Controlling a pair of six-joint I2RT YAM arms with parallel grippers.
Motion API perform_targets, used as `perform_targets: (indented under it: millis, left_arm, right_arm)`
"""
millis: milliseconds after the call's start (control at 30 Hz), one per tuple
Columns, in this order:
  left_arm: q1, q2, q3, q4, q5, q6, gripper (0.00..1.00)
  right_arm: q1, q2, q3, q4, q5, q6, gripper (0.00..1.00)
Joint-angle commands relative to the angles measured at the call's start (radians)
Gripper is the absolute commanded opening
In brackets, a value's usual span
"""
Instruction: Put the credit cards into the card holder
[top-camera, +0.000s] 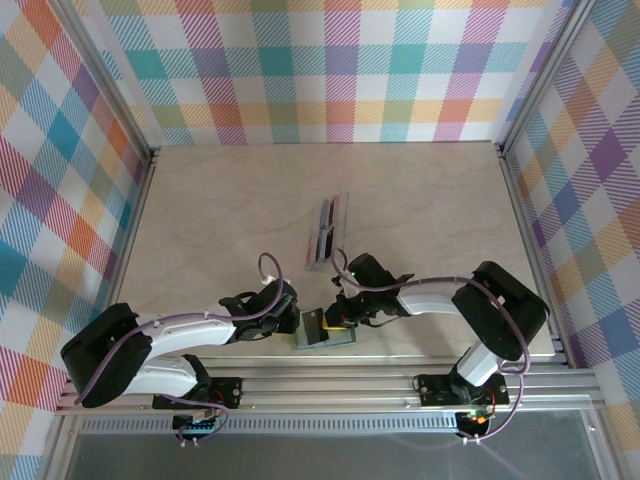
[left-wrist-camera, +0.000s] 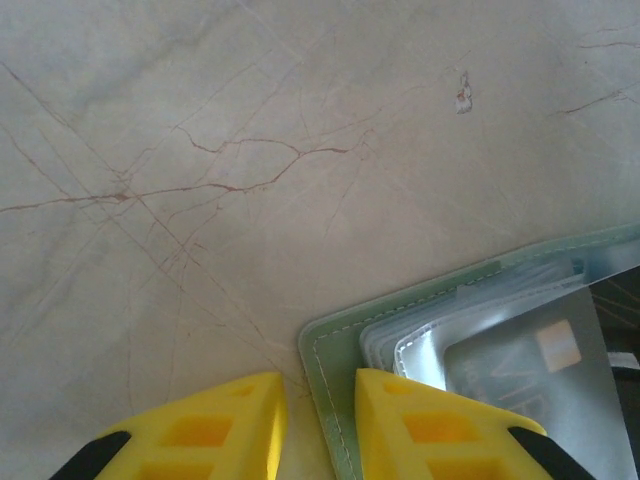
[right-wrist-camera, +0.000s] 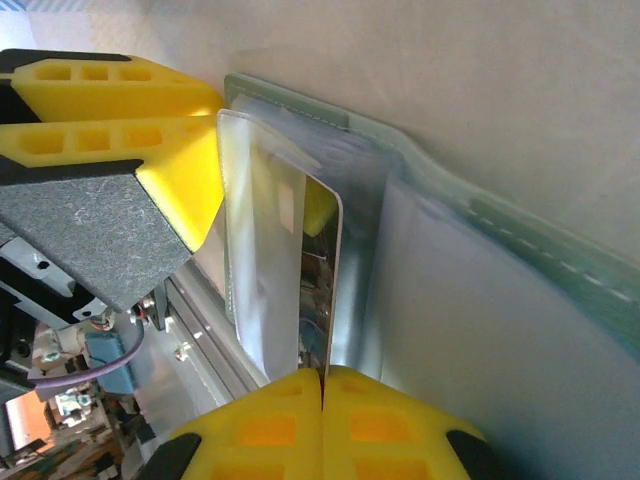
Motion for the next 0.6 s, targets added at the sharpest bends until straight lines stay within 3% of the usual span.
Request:
perform_targets:
  millis: [0,233,367,400,467,567]
  left_arm:
    - [-0.021,0.033,-0.03,0.039,0.02,-0.023,0.27]
    - [-0.033,0.031,-0.034,0.053,0.017,-0.042,0.26]
    - [-0.036,0.03,-0.03,0.039,0.003,-0.048,0.26]
    - [-0.037,0.027,-0.03,0.031,-0.002,-0.048,0.26]
    - [-0.037,0.015,-0.032,0.02,-0.015,-0.05,0.27]
    - [-0.035,-0.002,-0.038,0.013,-0.027,-0.053,0.27]
  right_arm:
    - [0.036,0.021,0.018,0.07,0.061,0.018,0.0]
    - [0.098,0.049,0.06,0.072,0.125,0.011,0.0]
    - [0.108,0.036,0.091,-0.025,0.179,-0.032,0.02]
    - [0.108,0.02,0.1,-0.071,0.212,-0.042,0.05]
    - [0.108,-0.016,0.124,-0.198,0.29,-0.064,0.22]
    - [0.108,-0.074,0.138,-0.323,0.367,-0.088,0.39]
